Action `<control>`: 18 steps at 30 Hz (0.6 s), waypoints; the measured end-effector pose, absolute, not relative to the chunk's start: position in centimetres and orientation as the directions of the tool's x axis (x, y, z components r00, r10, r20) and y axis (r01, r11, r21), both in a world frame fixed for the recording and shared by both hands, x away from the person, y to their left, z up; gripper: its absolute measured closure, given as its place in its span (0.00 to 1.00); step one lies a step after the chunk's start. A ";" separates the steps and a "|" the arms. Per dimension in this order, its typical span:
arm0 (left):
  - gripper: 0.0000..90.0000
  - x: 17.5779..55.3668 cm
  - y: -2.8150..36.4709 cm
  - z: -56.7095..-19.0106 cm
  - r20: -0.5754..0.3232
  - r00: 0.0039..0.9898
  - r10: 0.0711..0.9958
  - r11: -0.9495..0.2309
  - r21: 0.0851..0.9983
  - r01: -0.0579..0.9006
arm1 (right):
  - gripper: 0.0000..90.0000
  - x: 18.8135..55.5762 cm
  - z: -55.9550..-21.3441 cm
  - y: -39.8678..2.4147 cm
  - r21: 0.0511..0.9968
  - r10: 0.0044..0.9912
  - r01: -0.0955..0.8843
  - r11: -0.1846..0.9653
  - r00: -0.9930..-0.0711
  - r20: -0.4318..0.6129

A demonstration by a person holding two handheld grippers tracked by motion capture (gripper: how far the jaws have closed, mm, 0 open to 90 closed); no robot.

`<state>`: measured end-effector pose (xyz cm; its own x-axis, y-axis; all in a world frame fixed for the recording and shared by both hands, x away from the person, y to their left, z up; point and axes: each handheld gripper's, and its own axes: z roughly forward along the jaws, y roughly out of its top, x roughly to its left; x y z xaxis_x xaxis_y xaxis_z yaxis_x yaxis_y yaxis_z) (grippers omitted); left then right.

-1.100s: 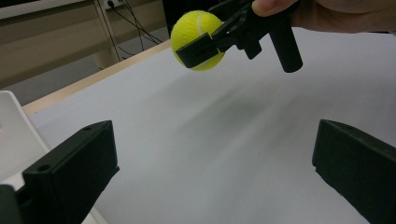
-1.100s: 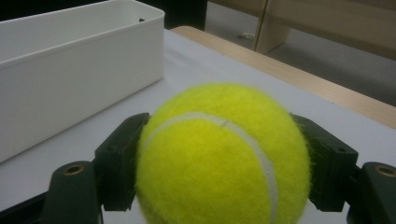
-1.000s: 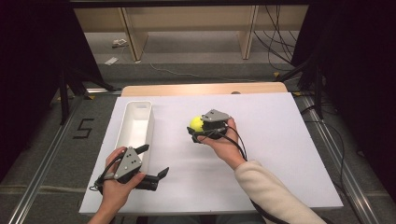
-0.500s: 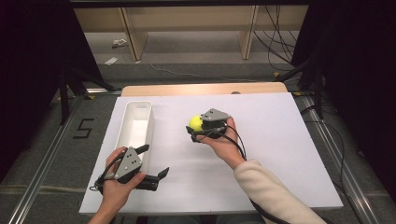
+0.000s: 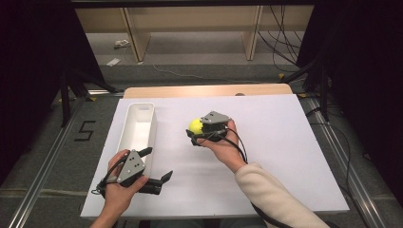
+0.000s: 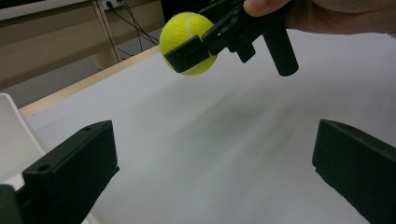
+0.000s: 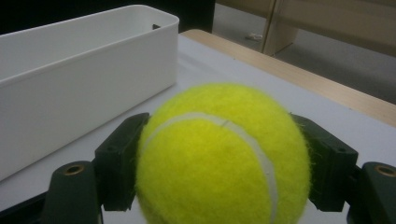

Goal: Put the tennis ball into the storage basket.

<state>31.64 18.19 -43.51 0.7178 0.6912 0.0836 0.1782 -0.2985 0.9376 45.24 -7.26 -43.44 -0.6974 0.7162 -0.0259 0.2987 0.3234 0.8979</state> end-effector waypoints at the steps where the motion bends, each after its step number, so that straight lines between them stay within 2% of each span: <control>1: 0.00 31.6 18.2 -43.5 0.084 0.719 0.690 -0.299 0.937 0.178 | 0.30 45.2 -43.4 -7.3 0.897 0.716 0.301 0.323 -0.697 -0.024; 18: 0.00 31.6 18.1 -43.5 0.090 0.718 0.690 -0.303 0.937 0.174 | 0.30 45.4 -43.2 -6.9 0.898 0.718 0.318 0.305 -0.696 0.002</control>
